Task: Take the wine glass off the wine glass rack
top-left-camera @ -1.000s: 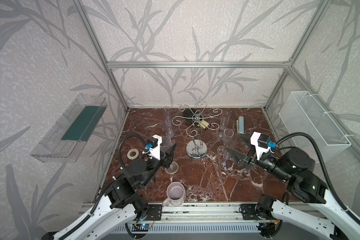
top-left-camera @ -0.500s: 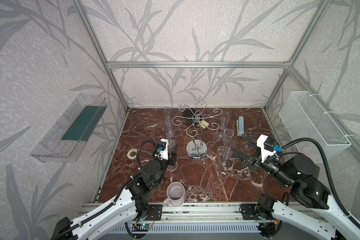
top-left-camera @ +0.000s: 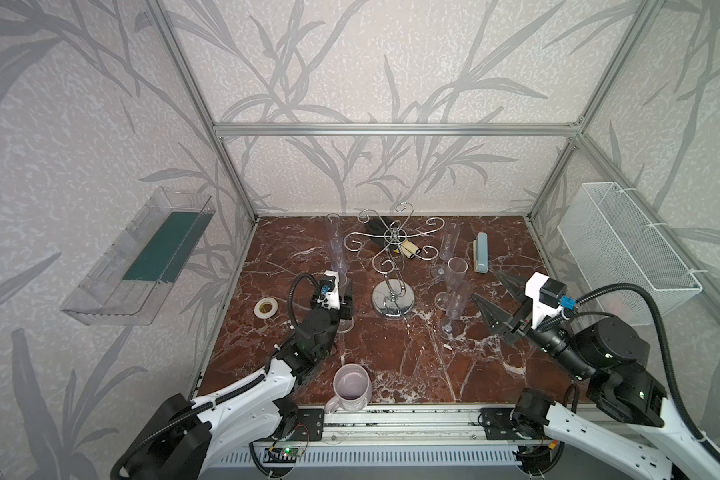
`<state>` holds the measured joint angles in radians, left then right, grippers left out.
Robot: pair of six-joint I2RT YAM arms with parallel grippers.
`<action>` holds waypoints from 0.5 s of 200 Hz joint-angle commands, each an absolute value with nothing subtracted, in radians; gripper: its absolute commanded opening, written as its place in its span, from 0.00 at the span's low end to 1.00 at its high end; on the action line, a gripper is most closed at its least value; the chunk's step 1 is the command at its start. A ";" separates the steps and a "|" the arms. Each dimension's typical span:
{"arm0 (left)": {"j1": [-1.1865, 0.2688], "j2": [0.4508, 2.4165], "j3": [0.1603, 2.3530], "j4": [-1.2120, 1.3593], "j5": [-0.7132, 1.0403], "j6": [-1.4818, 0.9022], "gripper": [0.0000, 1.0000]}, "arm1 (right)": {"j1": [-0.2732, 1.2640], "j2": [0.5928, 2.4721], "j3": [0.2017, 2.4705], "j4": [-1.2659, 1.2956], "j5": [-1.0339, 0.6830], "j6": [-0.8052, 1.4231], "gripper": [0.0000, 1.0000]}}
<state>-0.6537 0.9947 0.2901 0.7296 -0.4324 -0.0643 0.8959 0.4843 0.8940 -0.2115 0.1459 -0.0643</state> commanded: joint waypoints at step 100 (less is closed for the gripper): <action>-0.584 1.261 0.320 1.056 -0.377 -0.084 0.34 | 0.900 0.450 0.882 -0.216 0.179 -0.049 0.71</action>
<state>-0.5907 1.2381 0.2909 0.9558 -0.3855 -0.0864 0.8959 0.4667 0.8845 -0.2142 0.1596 -0.0536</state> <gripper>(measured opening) 0.554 0.709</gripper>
